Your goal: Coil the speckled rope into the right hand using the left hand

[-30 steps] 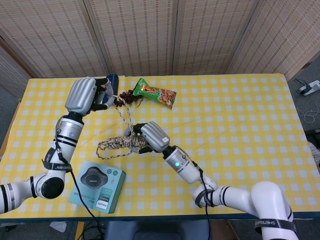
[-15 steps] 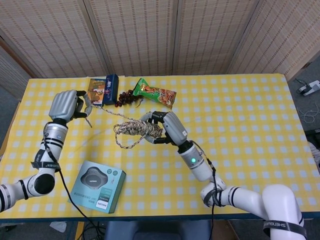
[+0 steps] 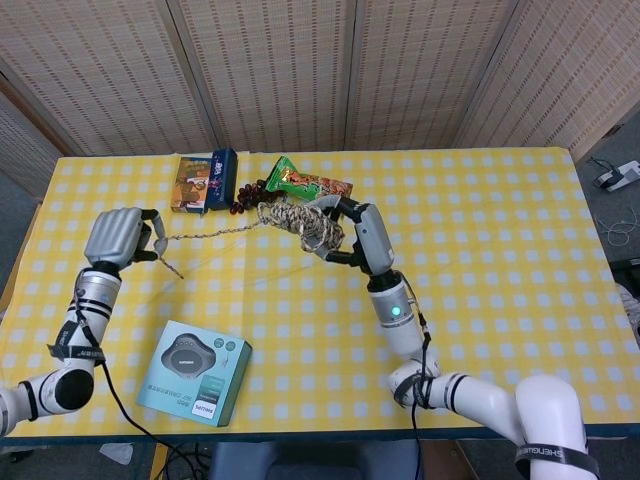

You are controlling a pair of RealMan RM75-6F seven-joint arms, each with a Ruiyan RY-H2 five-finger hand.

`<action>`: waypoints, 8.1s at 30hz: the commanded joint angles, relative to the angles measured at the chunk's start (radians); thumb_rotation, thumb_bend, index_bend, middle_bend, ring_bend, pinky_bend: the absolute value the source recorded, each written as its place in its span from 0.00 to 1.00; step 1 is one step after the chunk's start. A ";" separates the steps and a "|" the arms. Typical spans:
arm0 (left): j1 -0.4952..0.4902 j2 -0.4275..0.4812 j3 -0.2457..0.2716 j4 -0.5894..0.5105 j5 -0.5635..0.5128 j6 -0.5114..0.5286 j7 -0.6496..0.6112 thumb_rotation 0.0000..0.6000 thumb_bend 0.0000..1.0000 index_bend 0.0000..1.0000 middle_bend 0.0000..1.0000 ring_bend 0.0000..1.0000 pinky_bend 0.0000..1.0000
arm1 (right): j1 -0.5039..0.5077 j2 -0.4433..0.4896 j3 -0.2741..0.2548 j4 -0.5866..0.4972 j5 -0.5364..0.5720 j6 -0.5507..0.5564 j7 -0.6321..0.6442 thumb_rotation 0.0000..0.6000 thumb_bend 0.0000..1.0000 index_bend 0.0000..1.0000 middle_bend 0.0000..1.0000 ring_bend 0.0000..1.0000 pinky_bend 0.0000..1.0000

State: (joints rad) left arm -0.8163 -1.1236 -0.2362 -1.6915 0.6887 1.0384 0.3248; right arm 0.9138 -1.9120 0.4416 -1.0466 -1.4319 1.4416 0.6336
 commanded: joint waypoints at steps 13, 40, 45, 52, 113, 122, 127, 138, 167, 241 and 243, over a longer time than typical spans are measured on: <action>0.026 0.050 0.064 -0.040 0.045 -0.007 0.096 1.00 0.40 0.75 0.89 0.80 0.94 | 0.035 -0.091 0.113 0.113 0.084 0.072 -0.041 1.00 0.53 0.85 0.69 0.57 0.60; 0.045 -0.077 -0.032 0.087 0.833 0.417 -0.161 1.00 0.40 0.75 0.89 0.79 0.94 | 0.107 -0.018 0.061 -0.036 0.231 -0.280 -0.507 1.00 0.52 0.86 0.69 0.57 0.60; 0.022 -0.110 -0.073 0.077 0.828 0.414 -0.176 1.00 0.40 0.75 0.88 0.79 0.94 | 0.128 -0.026 0.061 -0.045 0.265 -0.326 -0.570 1.00 0.53 0.86 0.69 0.57 0.60; -0.014 -0.144 -0.121 0.053 0.779 0.369 -0.196 1.00 0.40 0.73 0.87 0.78 0.94 | 0.145 -0.045 0.049 -0.052 0.282 -0.367 -0.590 1.00 0.52 0.86 0.69 0.57 0.60; -0.087 -0.168 -0.246 0.078 -0.126 -0.004 -0.068 1.00 0.40 0.70 0.86 0.77 0.94 | 0.075 -0.081 -0.067 0.031 -0.081 -0.080 0.112 1.00 0.48 0.89 0.71 0.57 0.61; -0.061 -0.150 -0.192 0.087 -0.156 -0.006 -0.044 1.00 0.40 0.70 0.86 0.77 0.94 | 0.080 -0.118 -0.012 0.061 -0.071 0.007 0.151 1.00 0.46 0.90 0.71 0.57 0.62; -0.046 -0.141 -0.168 0.095 -0.160 -0.004 -0.036 1.00 0.40 0.70 0.86 0.77 0.94 | 0.085 -0.126 0.015 0.070 -0.057 0.030 0.162 1.00 0.46 0.90 0.71 0.57 0.62; -0.016 -0.128 -0.122 0.106 -0.122 0.010 -0.021 1.00 0.40 0.71 0.86 0.78 0.94 | 0.086 -0.144 0.062 0.094 -0.015 0.063 0.145 1.00 0.45 0.91 0.72 0.58 0.62; 0.044 -0.256 -0.043 0.360 0.671 0.435 -0.228 1.00 0.40 0.71 0.86 0.77 0.94 | 0.077 -0.061 0.140 -0.003 0.253 -0.175 -0.395 1.00 0.54 0.92 0.72 0.58 0.61; -0.052 -0.207 -0.248 0.094 0.051 0.044 -0.164 1.00 0.40 0.68 0.84 0.75 0.93 | 0.154 -0.005 -0.109 0.017 -0.044 -0.337 0.089 1.00 0.32 0.92 0.71 0.55 0.60; -0.051 -0.200 -0.244 0.098 0.026 0.030 -0.153 1.00 0.40 0.68 0.84 0.75 0.93 | 0.149 -0.012 -0.106 0.023 -0.044 -0.317 0.098 1.00 0.32 0.92 0.71 0.55 0.60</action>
State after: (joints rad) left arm -0.8680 -1.3317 -0.4848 -1.5991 0.7316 1.0809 0.1609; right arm 1.0678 -1.9189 0.3345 -1.0274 -1.4752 1.1121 0.7236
